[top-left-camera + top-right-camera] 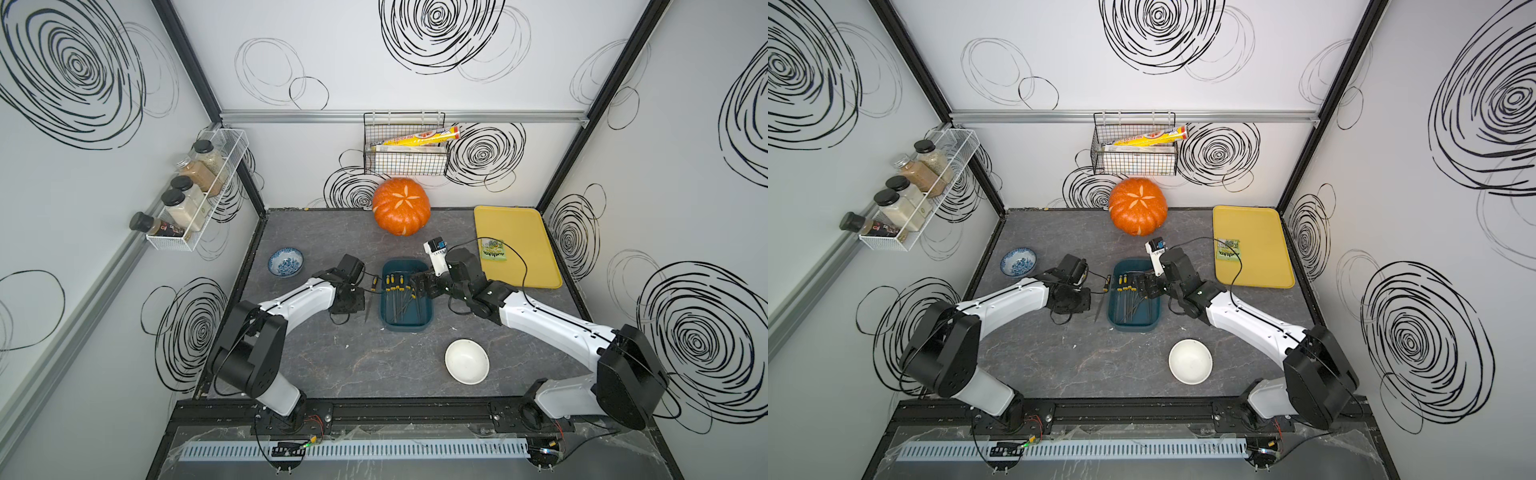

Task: Take the file tool out of the storage box
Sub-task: Place the file tool at the center of the board.

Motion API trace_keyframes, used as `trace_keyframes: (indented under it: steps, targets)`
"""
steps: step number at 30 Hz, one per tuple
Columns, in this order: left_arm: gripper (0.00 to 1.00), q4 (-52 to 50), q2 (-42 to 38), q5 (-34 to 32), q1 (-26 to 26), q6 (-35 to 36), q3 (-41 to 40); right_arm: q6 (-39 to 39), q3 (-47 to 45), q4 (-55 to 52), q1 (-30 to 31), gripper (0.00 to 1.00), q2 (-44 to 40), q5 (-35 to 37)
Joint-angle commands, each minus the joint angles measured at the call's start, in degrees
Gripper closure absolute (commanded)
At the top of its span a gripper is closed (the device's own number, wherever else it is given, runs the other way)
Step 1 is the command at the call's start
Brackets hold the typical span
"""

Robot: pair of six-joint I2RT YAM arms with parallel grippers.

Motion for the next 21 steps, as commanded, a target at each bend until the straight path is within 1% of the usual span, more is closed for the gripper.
trace_keyframes:
  steps: [1,4,15,19,21]
  targets:
    - [1.0,-4.5,4.6,-0.8,-0.2,3.1,2.8,-1.0,1.2,-0.5,-0.2,0.11,-0.8,0.1]
    - [1.0,-5.1,7.3,-0.3,-0.2,4.1,4.0,-0.8,1.1,-0.4,-0.2,0.11,-0.9,-0.1]
    - [1.0,-9.1,11.7,1.1,0.5,6.1,8.4,-0.1,1.1,0.1,-0.2,0.11,0.1,-1.0]
    - [1.0,-12.3,15.8,1.4,0.7,7.1,12.0,0.0,1.4,-0.1,-0.2,0.11,0.1,-1.0]
    - [1.0,-13.8,16.5,1.0,0.6,7.1,12.4,0.0,1.3,-0.3,-0.2,0.11,0.1,-1.2]
